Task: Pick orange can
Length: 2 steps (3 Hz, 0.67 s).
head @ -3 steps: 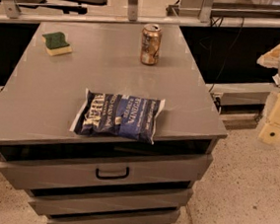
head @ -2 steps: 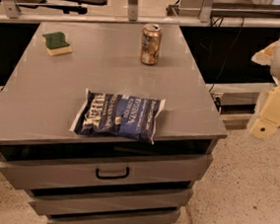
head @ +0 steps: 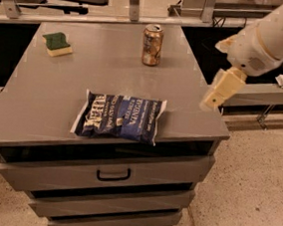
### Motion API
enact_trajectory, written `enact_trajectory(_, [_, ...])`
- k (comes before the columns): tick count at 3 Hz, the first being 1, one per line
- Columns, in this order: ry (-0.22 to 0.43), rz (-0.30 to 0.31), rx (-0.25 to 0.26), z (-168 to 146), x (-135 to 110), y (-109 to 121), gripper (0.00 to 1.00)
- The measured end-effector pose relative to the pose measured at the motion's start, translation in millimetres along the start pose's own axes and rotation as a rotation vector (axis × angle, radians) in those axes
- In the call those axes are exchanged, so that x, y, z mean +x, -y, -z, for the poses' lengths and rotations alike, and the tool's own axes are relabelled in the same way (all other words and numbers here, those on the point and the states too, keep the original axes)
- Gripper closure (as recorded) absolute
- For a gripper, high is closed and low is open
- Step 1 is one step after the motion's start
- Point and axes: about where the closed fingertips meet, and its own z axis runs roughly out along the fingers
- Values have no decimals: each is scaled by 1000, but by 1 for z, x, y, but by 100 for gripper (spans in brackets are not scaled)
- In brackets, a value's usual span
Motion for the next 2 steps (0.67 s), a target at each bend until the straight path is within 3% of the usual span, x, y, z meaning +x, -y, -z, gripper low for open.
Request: enact_trajectory(2, [300,-49,24,-75,-52,82,0])
